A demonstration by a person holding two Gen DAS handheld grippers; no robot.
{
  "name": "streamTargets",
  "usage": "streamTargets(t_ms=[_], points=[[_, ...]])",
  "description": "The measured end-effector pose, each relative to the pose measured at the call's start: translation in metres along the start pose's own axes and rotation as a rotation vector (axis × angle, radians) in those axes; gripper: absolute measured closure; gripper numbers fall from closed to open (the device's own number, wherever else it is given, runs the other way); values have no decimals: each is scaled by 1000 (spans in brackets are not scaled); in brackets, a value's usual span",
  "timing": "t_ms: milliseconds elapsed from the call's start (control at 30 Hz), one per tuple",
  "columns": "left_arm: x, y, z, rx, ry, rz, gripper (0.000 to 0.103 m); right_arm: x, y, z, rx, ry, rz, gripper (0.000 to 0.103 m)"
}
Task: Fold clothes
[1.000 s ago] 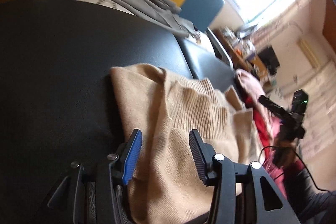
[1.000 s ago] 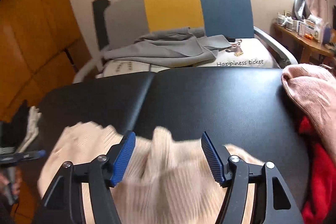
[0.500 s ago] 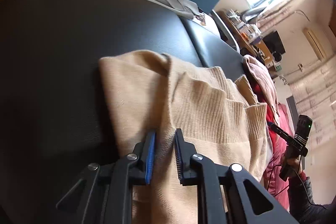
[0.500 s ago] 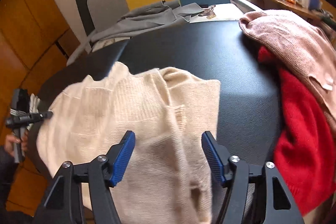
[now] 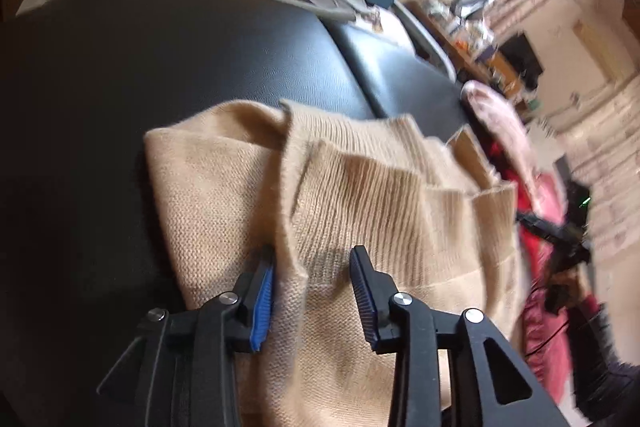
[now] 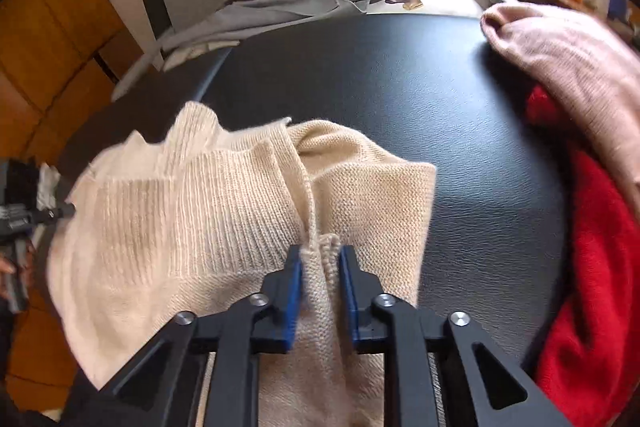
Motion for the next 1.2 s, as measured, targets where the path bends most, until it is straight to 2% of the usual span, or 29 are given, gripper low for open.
streamTargets(t_ms=[67,100,167,300,400,500,533,567,600,667,733,833,867,1000,1133,1200], points=[[-2,0,0,12,29,24,77,4,-2,-2,-5,-52,-45,86],[-2,0,0,13,33,24,77,7,-3,-2,-4,-80,-71,82],[-2,-1,-1,15,41,23,80,12,-6,-2,1,-95,-114,55],[4,-3,-3,7,45,11,84,20,-12,-15,-59,-65,-144,53],[3,-4,-4,10,59,26,84,20,-12,-16,-45,-63,-154,58],[4,-3,-2,4,48,-3,83,17,-12,-9,-17,-47,-140,61],[4,-3,-2,0,53,0,83,17,-11,-8,-11,-37,-132,71],[3,-2,-2,-3,59,3,83,18,-11,-7,-6,-32,-134,88],[2,-2,-3,-7,64,7,88,20,-11,-7,-1,-40,-148,95],[0,-2,-6,-29,82,5,99,24,-12,-7,11,-76,-190,95],[2,-3,-20,-90,75,-32,99,28,-11,-9,9,-140,-244,95],[12,-13,-42,-180,65,-118,99,23,-4,-28,-59,-201,-235,96],[19,-19,-42,-182,81,-140,99,18,-2,-33,-79,-218,-218,99],[40,-39,-32,-159,101,-224,99,-8,-12,-17,-36,-263,-145,99],[39,-39,-30,-151,98,-231,96,-16,-17,-10,-22,-261,-96,99],[41,-40,-35,-190,11,-291,86,-17,-17,-11,-20,-261,-99,99]])
Point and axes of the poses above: each gripper's, at about its wrist camera, not at the fingertips, and z roughly the way its jaws point, x to its left, y to its top, the point moved 6 cm from there along z, roughly the way its jaws point, and after that the axes turned 9 degrees about z, right-handed, at the moved point
